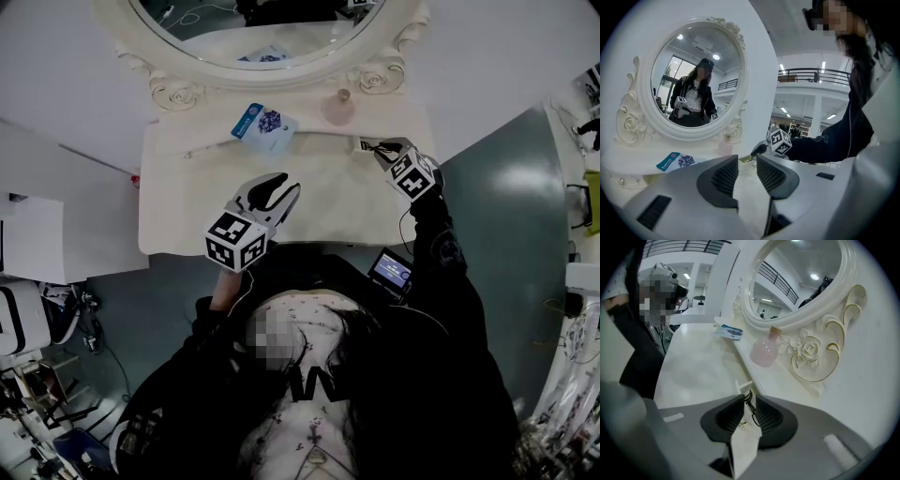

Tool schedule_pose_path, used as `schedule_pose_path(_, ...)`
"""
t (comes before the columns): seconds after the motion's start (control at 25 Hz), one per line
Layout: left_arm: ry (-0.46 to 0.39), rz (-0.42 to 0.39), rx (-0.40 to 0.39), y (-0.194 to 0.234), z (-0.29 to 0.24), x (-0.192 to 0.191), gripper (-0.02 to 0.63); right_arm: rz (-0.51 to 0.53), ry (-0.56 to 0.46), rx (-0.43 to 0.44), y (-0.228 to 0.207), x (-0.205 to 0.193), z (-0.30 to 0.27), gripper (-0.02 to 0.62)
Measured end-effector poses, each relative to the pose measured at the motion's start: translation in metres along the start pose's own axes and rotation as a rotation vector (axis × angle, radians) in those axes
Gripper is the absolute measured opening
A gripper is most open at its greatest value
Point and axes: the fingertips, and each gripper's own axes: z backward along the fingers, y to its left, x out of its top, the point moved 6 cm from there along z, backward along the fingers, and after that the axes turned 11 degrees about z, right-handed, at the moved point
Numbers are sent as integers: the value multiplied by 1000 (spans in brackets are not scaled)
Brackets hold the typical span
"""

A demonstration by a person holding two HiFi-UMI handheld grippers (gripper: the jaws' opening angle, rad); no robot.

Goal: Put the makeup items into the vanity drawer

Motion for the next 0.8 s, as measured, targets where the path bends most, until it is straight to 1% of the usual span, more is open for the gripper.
schedule_pose_path(0.24,24,-12,-32,-1,-4,-2,123,-109,-127,-78,13,26,26,84)
schedule_pose_path(0.44,40,-17,-51,5,0,-1,123,-210,-241,-132,34,60,48,83)
schedule_pose_path(0.64,64,-29,-84,14,5,4,123,-274,-294,-199,54,101,64,83)
schedule_pose_path(0.8,80,-34,-116,23,16,8,123,-340,-349,-228,72,134,73,83)
